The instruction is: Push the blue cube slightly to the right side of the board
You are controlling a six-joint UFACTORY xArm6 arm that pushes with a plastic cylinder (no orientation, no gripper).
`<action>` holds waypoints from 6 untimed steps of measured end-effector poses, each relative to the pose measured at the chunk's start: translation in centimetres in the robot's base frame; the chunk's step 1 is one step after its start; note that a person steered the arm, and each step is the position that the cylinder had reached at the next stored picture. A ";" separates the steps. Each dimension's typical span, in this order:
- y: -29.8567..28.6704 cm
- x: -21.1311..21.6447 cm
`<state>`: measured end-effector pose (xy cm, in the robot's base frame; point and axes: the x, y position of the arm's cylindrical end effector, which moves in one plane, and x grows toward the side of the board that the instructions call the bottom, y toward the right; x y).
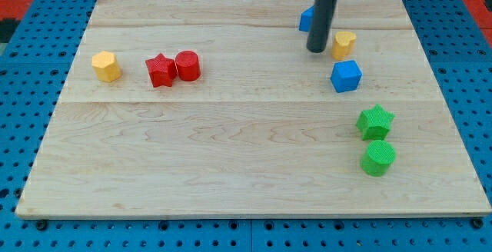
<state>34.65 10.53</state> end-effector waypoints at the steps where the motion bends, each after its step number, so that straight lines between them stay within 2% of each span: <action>1: 1.1 4.0; 4: 3.9 4.8; 5: 3.9 6.7; 6: -0.7 7.0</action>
